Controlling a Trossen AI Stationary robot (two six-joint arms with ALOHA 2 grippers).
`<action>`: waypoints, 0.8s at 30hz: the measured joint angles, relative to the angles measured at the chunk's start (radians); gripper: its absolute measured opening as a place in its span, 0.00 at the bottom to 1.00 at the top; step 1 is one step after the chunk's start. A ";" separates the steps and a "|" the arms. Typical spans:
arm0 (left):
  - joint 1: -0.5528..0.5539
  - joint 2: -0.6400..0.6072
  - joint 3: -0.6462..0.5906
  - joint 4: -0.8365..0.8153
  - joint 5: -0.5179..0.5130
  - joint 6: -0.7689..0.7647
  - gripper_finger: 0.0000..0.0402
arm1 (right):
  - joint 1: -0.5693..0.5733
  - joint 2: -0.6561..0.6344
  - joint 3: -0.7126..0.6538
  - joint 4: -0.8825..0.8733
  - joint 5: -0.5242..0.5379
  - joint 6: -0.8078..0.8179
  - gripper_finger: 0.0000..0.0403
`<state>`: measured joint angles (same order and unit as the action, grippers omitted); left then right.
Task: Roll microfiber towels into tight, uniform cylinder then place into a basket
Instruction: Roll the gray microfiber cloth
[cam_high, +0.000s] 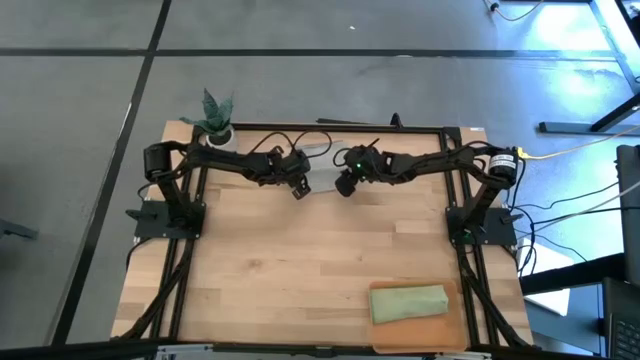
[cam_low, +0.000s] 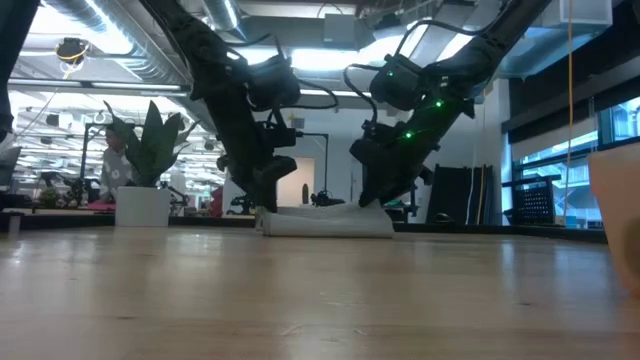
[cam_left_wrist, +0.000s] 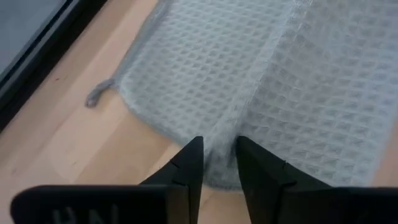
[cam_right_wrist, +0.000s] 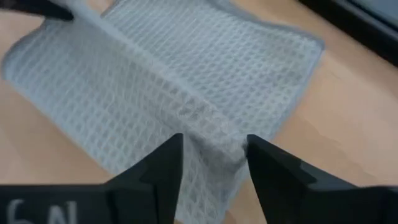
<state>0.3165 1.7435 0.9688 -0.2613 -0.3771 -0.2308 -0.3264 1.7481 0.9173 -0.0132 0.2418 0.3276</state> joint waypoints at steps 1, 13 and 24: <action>0.004 0.000 0.000 -0.004 -0.003 -0.002 0.22 | -0.001 0.000 0.004 -0.003 0.007 0.015 0.44; 0.002 -0.074 0.001 -0.071 0.005 -0.031 0.23 | -0.008 0.000 0.207 -0.257 -0.022 0.006 0.47; 0.001 -0.338 0.001 -0.217 0.004 -0.126 0.23 | 0.004 0.052 0.201 -0.191 -0.202 -0.009 0.47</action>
<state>0.3176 1.4056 0.9699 -0.4783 -0.3730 -0.3573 -0.3228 1.7998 1.1187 -0.2044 0.0397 0.3188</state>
